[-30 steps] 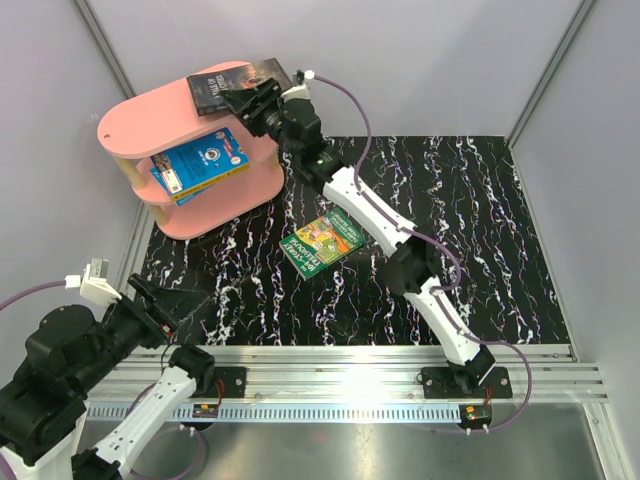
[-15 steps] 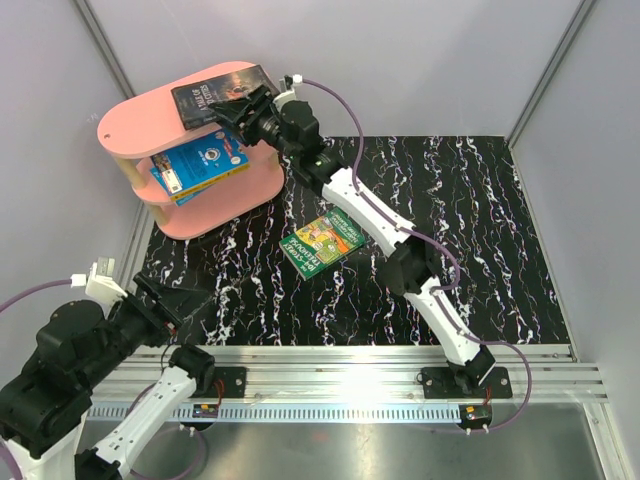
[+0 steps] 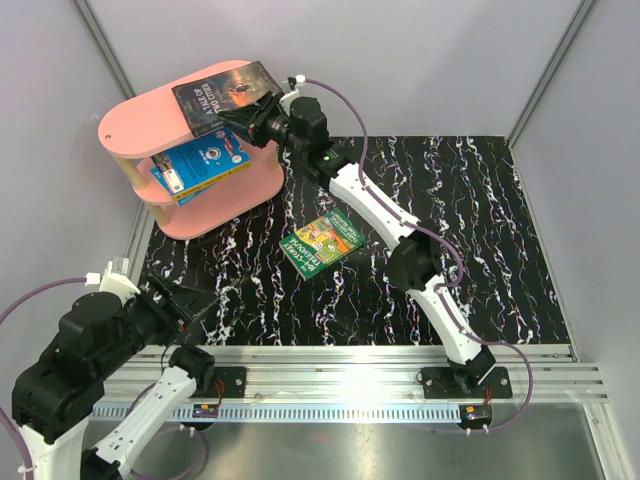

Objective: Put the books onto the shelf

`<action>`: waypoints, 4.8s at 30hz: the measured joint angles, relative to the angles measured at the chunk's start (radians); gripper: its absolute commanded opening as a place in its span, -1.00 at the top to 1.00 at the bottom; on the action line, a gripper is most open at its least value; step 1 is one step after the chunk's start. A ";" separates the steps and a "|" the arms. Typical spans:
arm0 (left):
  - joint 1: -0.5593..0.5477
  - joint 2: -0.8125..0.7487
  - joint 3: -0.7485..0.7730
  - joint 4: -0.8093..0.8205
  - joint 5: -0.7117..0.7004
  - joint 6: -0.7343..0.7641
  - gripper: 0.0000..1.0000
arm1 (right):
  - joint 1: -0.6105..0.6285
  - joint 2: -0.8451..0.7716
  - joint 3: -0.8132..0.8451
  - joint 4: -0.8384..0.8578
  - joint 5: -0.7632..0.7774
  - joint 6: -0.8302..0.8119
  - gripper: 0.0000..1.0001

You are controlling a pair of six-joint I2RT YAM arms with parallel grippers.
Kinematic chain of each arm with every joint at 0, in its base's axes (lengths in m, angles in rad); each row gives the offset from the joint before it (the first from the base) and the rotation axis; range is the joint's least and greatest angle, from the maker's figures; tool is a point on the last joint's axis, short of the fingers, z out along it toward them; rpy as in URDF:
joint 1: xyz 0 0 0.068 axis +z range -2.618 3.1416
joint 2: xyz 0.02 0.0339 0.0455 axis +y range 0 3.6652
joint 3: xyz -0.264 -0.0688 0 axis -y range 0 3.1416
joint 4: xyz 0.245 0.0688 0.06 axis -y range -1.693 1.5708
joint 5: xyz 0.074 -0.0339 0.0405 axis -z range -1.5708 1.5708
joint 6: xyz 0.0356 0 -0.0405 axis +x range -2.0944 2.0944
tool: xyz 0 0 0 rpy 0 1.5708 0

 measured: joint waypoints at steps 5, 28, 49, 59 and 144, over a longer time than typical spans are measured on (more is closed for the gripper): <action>0.000 0.000 -0.004 -0.001 0.000 -0.009 -0.45 | -0.016 0.012 0.029 0.018 -0.046 0.042 1.00; 0.000 0.097 -0.074 0.076 -0.003 -0.024 -0.40 | -0.097 0.075 0.046 0.170 -0.293 0.207 -0.85; 0.000 0.177 -0.111 0.175 0.042 0.009 -0.37 | -0.106 0.076 -0.035 0.372 -0.350 0.287 -1.00; 0.000 0.177 -0.087 0.148 0.027 0.026 -0.40 | -0.106 0.110 -0.035 0.425 -0.336 0.306 -1.00; 0.000 0.849 0.611 0.152 -0.101 0.393 -0.43 | -0.103 0.173 0.058 0.400 -0.100 0.265 -1.00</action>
